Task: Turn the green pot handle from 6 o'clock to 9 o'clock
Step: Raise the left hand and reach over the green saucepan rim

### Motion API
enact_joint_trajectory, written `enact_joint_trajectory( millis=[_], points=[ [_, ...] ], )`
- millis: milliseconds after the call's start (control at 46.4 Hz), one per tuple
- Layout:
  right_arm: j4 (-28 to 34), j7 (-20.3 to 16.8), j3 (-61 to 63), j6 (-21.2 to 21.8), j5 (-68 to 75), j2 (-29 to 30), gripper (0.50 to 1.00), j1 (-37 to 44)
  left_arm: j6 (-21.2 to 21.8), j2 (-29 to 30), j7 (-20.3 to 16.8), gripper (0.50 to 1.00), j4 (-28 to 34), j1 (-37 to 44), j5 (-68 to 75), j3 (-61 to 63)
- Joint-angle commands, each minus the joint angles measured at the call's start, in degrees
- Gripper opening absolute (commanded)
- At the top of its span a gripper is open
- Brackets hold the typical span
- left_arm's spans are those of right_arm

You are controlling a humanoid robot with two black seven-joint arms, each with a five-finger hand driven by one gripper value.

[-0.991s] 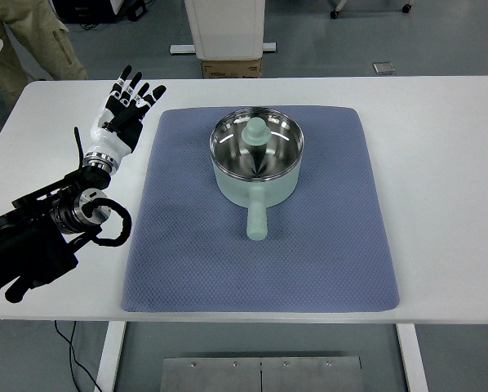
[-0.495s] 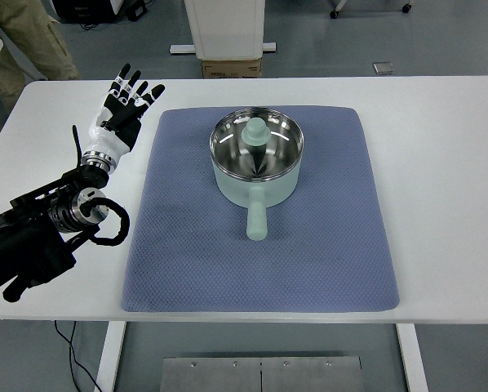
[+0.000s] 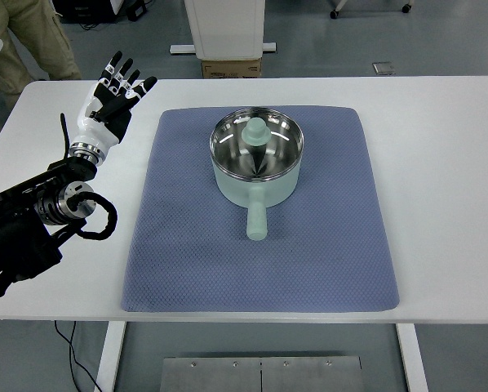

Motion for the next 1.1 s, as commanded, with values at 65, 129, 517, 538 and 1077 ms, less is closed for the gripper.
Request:
enact_joint_trajectory(
  millis=[65,129,517,538,1077],
  points=[
    [0.00,0.02,0.00,-0.01,0.00,0.00,1.000,0.00,0.00,1.32,0.00,1.000,-1.85,-0.06,0.35,-0.01],
    [0.00,-0.07,0.00,0.07,0.00,0.00,1.000,0.00,0.00,2.20,0.00,1.000,-3.34,-0.06,1.84,-0.09],
    [0.00,-0.07,0.00,-0.01,0.00,0.00,1.000,0.00,0.09,5.98,0.09,1.000,-12.04,-1.64,10.11,-1.41],
    [0.00,0.02,0.00,0.07,0.00,0.00,1.000,0.00,0.09,6.07,0.09,1.000,-12.31,-1.73,10.63,-1.33],
    [0.00,0.02,0.00,-0.01,0.00,0.00,1.000,0.00,-0.43,10.11,0.44,1.000,-21.18,-3.49,25.75,-1.24]
  ],
)
